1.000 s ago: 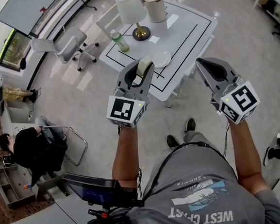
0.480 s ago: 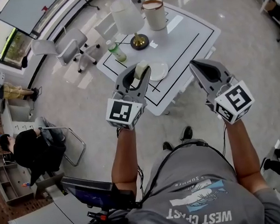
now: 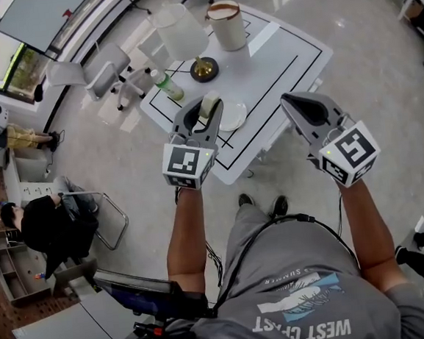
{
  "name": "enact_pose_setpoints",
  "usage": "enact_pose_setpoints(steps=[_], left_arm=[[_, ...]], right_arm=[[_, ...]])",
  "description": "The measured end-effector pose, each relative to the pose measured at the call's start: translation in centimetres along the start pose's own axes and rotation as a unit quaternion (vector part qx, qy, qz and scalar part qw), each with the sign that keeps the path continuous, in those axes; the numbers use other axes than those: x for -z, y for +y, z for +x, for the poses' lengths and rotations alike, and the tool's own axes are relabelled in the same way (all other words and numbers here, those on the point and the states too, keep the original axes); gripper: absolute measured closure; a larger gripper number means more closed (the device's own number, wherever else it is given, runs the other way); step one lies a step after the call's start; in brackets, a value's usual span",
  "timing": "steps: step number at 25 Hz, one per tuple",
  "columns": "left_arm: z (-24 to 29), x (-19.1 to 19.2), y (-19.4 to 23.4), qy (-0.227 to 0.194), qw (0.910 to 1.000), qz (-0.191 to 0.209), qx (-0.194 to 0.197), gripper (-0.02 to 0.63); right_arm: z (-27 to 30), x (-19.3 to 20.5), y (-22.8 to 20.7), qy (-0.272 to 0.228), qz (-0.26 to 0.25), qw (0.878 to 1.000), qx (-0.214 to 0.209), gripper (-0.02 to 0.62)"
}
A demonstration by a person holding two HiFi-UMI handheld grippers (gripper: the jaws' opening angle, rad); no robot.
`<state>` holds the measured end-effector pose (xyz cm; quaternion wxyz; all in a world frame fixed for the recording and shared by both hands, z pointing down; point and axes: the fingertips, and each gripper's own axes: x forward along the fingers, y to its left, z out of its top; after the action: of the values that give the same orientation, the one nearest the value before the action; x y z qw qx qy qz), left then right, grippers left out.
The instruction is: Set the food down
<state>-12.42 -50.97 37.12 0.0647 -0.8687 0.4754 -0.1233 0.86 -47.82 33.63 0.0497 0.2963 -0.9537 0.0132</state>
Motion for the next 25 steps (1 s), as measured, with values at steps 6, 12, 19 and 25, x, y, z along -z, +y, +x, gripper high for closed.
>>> enact_pose_setpoints(steps=[6, 12, 19, 25], left_arm=[[2.4, 2.8, 0.9, 0.032, 0.9994, -0.012, 0.002, 0.506], [5.0, 6.8, 1.4, 0.066, 0.9977, -0.011, 0.013, 0.506], [6.9, 11.7, 2.2, 0.106, 0.9940, -0.011, 0.023, 0.506], [8.5, 15.5, 2.1, 0.147, 0.9886, 0.000, 0.033, 0.506]], right_arm=[[0.9, 1.2, -0.3, 0.015, 0.004, 1.000, -0.001, 0.588], [1.4, 2.4, -0.8, 0.031, 0.012, 0.999, 0.005, 0.588], [2.1, 4.6, -1.1, 0.052, 0.023, 0.998, 0.013, 0.588], [1.9, 5.5, -1.8, 0.060, 0.025, 0.998, 0.020, 0.588]])
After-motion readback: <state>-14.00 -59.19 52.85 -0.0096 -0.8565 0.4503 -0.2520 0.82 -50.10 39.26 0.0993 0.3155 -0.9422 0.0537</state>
